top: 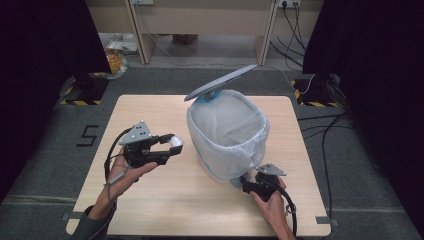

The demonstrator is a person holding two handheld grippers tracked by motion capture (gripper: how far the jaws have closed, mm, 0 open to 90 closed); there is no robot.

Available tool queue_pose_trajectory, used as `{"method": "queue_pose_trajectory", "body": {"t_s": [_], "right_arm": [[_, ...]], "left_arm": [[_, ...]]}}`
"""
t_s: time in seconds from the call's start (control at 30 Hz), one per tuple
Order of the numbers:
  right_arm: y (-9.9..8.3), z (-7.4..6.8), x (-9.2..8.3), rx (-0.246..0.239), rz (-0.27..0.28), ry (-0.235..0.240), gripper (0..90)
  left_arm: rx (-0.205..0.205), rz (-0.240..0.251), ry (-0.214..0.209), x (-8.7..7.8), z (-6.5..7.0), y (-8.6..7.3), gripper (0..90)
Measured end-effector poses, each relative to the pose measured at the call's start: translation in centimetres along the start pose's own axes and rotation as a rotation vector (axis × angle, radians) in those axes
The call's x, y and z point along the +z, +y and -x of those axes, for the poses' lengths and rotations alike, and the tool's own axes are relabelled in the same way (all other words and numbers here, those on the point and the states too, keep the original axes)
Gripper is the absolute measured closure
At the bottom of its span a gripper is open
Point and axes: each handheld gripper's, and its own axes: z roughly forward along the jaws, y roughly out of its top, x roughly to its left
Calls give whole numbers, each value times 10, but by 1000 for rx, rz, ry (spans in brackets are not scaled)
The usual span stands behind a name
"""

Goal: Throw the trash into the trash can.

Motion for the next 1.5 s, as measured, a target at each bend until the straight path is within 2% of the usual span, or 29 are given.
{"method": "queue_pose_trajectory", "body": {"t_s": [0.2, 0.4, 0.53, 0.83, 1.0, 1.2, 1.5], "right_arm": [[0, 0, 0, 0, 0, 0, 201], [0, 0, 0, -1, 1, 0, 201], [0, 0, 0, -1, 1, 0, 201], [0, 0, 0, -2, 1, 1, 202], [0, 0, 0, -3, 1, 1, 201], [0, 0, 0, -3, 2, 3, 202], [0, 0, 0, -4, 0, 3, 202]], "left_arm": [[30, 22, 4, -4, 4, 17, 495], [29, 44, -11, -1, 5, 31, 495], [21, 48, -22, 7, 5, 39, 495], [37, 48, -33, 25, 8, 58, 495], [32, 47, -43, 35, 8, 66, 496], [36, 38, -58, 51, 12, 73, 495], [54, 30, -47, 75, 20, 79, 494]]}}
